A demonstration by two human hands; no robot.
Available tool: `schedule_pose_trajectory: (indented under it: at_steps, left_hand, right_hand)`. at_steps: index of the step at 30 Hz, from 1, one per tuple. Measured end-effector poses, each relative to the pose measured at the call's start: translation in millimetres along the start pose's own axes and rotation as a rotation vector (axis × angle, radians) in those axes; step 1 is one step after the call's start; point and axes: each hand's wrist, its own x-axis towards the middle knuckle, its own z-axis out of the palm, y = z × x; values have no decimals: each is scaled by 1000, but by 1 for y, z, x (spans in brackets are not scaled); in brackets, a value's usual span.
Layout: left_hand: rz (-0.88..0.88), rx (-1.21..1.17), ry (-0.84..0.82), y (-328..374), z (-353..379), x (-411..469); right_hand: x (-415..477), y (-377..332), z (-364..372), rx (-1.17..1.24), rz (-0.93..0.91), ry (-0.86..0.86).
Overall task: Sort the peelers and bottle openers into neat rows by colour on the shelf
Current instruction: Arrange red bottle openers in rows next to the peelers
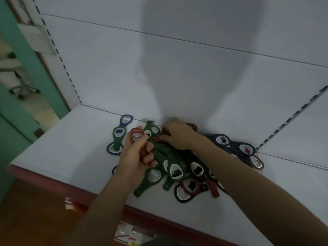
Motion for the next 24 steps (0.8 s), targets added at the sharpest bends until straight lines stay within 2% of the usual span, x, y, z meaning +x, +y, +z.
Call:
schedule_pose_trajectory:
  at_steps: [7, 10, 12, 14, 15, 17, 19, 21, 24]
  left_hand:
    - [-64, -65, 26, -6, -7, 9]
    - [-82, -113, 3, -7, -8, 13]
    - [-94, -142, -26, -8, -5, 14]
    - [-83, -144, -60, -10, -1, 15]
    - [-65, -137, -79, -11, 2, 15]
    - [-13, -107, -65, -11, 10, 15]
    - [16, -89, 49, -10, 18, 15]
    - [25, -147, 211, -7, 17, 20]
    - [95, -170, 229, 2, 3, 21]
  right_hand:
    - [-16, 13, -6, 180, -55, 285]
    - [-32, 9, -19, 367, 30, 537]
    - [-47, 2, -28, 727, 122, 670]
    - [-63, -14, -32, 1230, 161, 659]
    - [-69, -23, -30, 1351, 154, 621]
    - [-76, -37, -21, 1268, 82, 496]
    - [-75, -44, -10, 1073, 17, 377]
    - [-64, -40, -4, 954, 77, 398]
    - [-43, -32, 0, 828, 164, 467]
